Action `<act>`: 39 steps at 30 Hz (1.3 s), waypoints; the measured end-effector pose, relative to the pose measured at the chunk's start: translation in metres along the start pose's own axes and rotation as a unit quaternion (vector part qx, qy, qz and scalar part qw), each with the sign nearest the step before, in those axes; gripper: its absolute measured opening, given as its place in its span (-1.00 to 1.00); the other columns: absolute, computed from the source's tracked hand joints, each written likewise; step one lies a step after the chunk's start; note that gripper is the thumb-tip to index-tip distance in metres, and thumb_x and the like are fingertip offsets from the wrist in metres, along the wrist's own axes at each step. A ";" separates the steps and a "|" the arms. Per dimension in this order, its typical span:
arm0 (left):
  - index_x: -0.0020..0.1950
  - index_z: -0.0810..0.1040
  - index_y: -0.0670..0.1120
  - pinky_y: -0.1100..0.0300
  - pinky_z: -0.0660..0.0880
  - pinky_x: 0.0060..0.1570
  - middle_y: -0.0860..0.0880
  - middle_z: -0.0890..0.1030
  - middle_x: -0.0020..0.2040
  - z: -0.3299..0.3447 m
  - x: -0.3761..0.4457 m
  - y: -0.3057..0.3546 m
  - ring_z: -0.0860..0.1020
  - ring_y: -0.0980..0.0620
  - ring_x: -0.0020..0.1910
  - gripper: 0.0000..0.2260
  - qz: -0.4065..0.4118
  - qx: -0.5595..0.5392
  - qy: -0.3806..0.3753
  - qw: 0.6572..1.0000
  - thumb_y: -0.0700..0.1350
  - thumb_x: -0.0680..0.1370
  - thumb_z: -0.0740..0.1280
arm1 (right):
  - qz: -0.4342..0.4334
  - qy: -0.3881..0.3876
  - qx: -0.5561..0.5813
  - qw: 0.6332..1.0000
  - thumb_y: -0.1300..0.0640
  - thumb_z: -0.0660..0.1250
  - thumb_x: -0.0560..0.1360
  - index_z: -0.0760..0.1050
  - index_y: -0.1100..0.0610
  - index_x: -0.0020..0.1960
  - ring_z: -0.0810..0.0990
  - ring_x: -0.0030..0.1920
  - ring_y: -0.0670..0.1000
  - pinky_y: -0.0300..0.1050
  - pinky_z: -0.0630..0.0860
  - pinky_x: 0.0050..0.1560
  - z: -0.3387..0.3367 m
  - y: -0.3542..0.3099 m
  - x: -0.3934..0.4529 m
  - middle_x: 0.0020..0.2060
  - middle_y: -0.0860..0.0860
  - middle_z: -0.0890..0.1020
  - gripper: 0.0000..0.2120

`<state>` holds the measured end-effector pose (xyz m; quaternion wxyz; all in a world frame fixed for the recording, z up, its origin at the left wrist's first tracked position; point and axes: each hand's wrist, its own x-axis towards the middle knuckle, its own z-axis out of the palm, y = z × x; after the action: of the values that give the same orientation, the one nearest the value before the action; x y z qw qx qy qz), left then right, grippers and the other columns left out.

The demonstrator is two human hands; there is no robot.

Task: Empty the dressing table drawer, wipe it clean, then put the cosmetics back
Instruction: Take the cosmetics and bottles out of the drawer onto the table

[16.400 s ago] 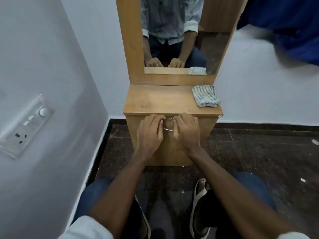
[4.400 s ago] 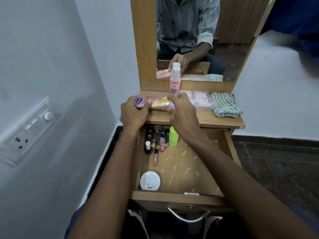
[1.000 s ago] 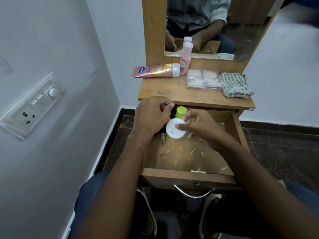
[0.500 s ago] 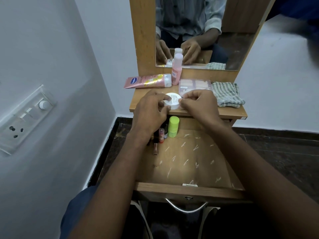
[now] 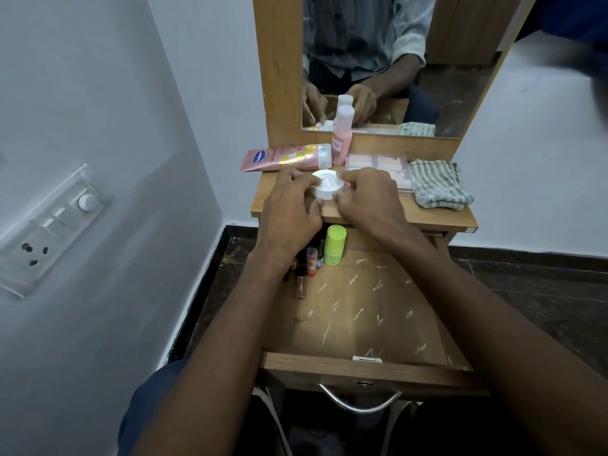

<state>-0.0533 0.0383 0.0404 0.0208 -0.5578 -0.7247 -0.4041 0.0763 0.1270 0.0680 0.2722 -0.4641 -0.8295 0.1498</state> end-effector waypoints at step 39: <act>0.04 0.78 0.12 0.12 0.67 -0.09 0.20 0.75 -0.15 -0.013 -0.036 -0.008 0.66 0.23 -0.21 -0.86 -0.018 0.011 -0.107 0.994 -0.11 0.58 0.48 | -0.110 0.000 -0.063 0.992 -0.06 0.58 0.45 0.52 0.03 0.10 0.61 -0.16 0.04 -0.08 0.48 -0.22 0.021 0.021 -0.079 -0.12 -0.04 0.67 -0.65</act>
<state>-0.0518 0.0012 0.0276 -0.0584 -0.5843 -0.7372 -0.3342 0.1116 0.0703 0.0158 0.2569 -0.3862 -0.8834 0.0667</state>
